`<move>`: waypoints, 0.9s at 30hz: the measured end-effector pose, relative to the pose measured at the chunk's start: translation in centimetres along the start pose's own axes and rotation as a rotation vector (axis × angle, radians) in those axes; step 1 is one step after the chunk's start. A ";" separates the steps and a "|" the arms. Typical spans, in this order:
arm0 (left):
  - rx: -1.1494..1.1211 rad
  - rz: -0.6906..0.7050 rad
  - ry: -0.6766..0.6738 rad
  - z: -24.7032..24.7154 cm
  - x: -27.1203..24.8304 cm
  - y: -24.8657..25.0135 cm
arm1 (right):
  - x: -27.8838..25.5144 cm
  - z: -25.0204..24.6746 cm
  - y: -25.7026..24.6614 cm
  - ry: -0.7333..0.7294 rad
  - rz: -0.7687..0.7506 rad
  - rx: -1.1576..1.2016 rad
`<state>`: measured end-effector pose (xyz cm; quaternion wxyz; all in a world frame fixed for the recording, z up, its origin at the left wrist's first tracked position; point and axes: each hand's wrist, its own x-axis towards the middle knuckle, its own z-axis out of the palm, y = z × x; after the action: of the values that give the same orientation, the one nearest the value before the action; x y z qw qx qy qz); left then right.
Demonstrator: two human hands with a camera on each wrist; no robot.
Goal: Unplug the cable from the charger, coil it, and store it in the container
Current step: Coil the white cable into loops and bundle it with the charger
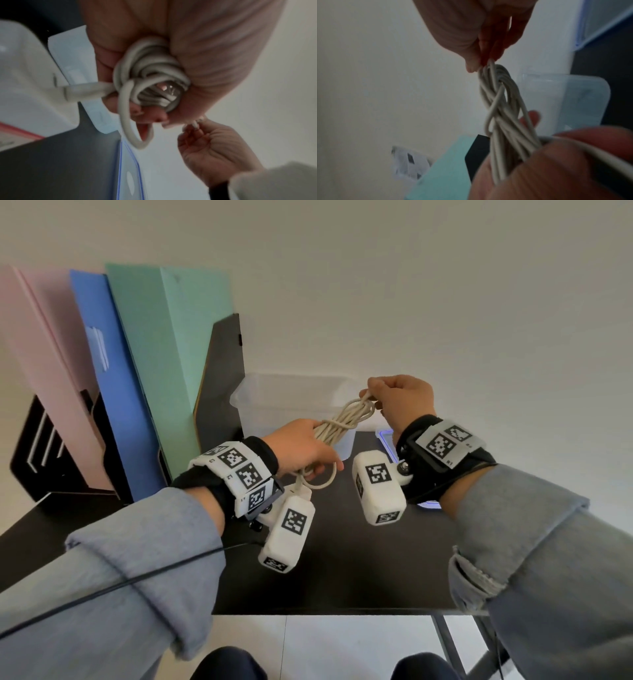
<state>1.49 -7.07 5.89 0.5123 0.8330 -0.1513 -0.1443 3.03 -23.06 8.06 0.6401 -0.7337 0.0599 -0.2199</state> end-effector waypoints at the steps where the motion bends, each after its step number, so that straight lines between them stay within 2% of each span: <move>1: -0.034 0.002 -0.018 0.0 -0.1 0.0 | 0.2 -0.2 -0.1 0.023 0.051 0.036; 5: -0.117 0.007 -0.071 -0.1 -0.6 0.1 | 1.3 -0.7 -0.3 0.048 0.289 0.080; 7: -0.107 0.005 -0.080 -0.1 -0.7 0.2 | 1.2 -0.7 0.0 0.025 0.342 0.080; 10: -0.017 0.023 -0.042 -0.5 -0.8 0.2 | 0.7 -0.7 -0.2 -0.017 0.389 0.249; 12: 0.041 0.039 -0.006 -0.8 -0.9 0.1 | 0.4 -0.9 -0.5 -0.157 0.415 0.210; 15: 0.039 0.052 0.048 -1.0 -0.7 0.1 | -0.5 -0.8 -1.3 -0.467 0.491 0.032; 17: 0.042 0.060 0.064 -0.8 -0.6 0.1 | -1.1 -0.2 -1.6 -0.529 0.438 0.012; 20: 0.082 0.089 0.079 -0.4 -0.4 0.0 | -1.2 0.4 -2.2 -0.457 0.291 0.056; 22: -0.011 0.113 0.072 -0.4 -0.5 -0.3 | -1.1 0.3 -2.7 -0.467 0.217 0.053; 24: -0.134 0.201 0.031 -0.7 -0.8 -0.7 | -1.3 0.0 -3.4 -0.489 0.140 0.018; 27: -0.124 0.352 -0.038 -1.4 -1.2 -1.4 | -1.5 -0.3 -5.0 -0.469 0.025 0.002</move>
<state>1.16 -4.84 5.36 0.5768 0.7578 -0.2952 -0.0772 0.62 -21.95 12.59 0.6399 -0.7633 -0.0814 -0.0357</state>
